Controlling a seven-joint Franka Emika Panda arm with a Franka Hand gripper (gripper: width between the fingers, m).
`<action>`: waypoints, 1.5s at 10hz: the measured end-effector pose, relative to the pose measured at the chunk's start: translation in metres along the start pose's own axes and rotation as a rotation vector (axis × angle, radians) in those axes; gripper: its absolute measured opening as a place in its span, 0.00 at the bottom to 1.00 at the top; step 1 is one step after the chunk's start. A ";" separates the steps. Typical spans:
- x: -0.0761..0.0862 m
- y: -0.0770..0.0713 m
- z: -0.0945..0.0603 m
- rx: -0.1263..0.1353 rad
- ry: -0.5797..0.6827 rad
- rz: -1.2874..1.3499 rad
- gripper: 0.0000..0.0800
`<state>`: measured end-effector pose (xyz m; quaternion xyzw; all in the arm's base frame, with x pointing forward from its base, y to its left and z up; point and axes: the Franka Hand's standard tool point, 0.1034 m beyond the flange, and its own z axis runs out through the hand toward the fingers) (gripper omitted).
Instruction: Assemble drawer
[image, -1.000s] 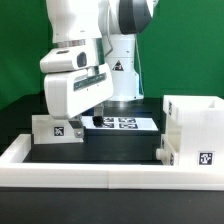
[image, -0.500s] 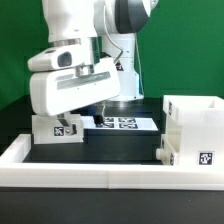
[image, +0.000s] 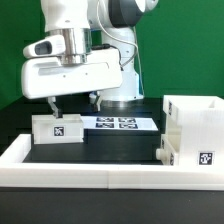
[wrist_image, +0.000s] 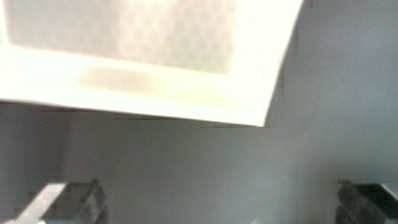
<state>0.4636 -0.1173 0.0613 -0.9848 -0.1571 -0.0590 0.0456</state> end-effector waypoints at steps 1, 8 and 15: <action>0.001 -0.002 0.002 0.003 -0.002 0.050 0.81; -0.030 -0.011 0.010 -0.017 -0.012 0.067 0.81; -0.076 -0.015 0.046 -0.041 -0.019 0.050 0.81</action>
Offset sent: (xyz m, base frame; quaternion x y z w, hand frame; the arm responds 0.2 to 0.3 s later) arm 0.0000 0.0000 0.0000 0.0000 0.0000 0.0000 1.0000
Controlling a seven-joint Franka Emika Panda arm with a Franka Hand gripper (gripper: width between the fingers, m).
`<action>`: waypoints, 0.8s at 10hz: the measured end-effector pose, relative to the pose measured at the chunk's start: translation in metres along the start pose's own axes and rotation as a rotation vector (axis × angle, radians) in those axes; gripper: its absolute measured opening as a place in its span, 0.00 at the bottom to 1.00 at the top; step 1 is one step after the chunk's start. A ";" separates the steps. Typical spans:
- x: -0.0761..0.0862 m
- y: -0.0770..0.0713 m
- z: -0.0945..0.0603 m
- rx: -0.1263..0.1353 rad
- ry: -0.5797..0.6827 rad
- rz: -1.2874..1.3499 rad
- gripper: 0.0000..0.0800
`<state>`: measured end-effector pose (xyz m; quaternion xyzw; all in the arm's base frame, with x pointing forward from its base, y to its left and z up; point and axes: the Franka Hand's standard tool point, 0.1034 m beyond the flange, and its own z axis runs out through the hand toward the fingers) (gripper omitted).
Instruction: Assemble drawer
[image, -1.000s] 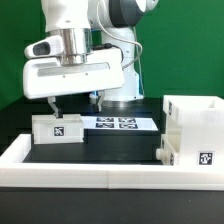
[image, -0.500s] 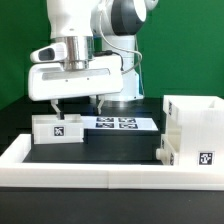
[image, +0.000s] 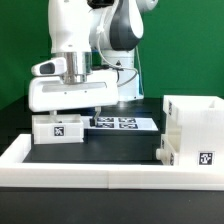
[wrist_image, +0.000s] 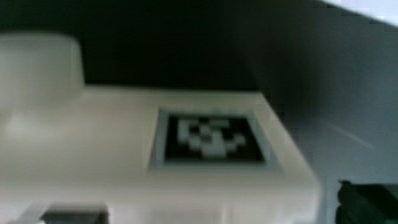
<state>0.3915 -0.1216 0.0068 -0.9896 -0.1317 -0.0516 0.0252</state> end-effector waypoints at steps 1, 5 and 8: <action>-0.001 -0.001 0.002 0.002 -0.002 0.000 0.81; -0.001 -0.001 0.003 0.004 -0.004 0.001 0.46; 0.000 -0.003 0.003 0.005 -0.004 -0.003 0.09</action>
Offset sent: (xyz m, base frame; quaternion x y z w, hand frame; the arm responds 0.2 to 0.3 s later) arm 0.0016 -0.0022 -0.0049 -0.0008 -0.0006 -0.0023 1.0000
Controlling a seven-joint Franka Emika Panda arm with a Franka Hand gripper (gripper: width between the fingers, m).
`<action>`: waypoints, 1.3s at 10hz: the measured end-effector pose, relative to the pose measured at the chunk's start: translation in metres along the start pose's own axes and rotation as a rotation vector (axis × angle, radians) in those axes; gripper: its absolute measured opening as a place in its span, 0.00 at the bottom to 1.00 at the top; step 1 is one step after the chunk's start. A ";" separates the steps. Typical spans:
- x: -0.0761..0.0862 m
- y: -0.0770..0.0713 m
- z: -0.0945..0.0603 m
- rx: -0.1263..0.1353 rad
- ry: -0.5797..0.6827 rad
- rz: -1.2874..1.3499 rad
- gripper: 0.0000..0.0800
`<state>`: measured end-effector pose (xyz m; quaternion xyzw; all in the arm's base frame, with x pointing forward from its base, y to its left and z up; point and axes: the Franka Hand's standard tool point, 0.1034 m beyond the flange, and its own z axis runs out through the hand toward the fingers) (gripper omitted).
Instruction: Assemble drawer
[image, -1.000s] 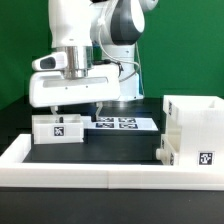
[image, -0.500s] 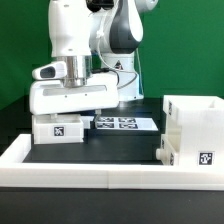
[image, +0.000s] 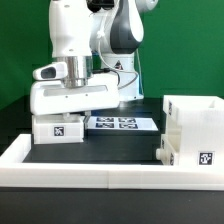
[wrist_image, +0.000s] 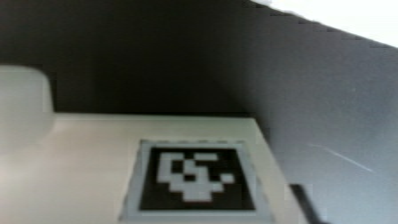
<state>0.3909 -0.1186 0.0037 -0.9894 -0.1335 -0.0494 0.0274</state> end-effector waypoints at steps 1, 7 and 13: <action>0.001 0.000 -0.001 -0.002 0.003 0.000 0.09; 0.054 -0.048 -0.015 0.017 0.020 0.010 0.05; 0.092 -0.051 -0.024 0.027 0.034 -0.181 0.05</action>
Offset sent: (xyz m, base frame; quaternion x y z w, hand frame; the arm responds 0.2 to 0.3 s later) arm 0.0175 0.0264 0.0126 -0.0114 0.0019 0.0182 0.9998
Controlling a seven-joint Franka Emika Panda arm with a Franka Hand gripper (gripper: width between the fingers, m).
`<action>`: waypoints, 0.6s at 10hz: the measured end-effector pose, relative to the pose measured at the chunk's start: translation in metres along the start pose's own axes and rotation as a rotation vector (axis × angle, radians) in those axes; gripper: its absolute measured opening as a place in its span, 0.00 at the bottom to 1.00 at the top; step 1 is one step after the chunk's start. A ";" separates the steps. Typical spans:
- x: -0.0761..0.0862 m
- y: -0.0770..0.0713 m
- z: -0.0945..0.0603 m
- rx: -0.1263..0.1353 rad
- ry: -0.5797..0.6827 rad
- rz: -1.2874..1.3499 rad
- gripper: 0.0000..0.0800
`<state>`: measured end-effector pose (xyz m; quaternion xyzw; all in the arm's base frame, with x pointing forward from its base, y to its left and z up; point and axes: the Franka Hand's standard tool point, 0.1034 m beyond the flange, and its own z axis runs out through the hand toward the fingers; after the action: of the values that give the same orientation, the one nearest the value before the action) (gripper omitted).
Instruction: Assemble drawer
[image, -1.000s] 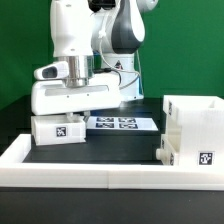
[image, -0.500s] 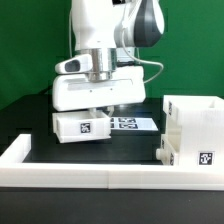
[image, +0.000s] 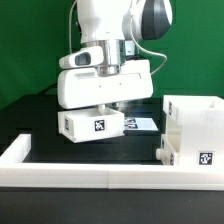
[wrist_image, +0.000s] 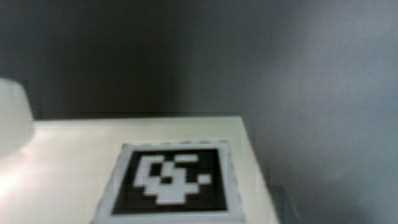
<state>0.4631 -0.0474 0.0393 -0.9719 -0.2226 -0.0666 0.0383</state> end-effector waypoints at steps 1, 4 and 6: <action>0.000 0.000 0.000 0.000 -0.001 -0.061 0.05; 0.002 0.006 0.000 0.015 -0.027 -0.377 0.05; 0.018 0.012 0.001 0.013 -0.036 -0.622 0.05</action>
Offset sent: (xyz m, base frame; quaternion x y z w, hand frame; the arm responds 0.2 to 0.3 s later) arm 0.0222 -0.0056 0.0051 0.0319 -0.0189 -0.2321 0.9720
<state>0.4845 -0.0503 0.0407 -0.8578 -0.5106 -0.0566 0.0184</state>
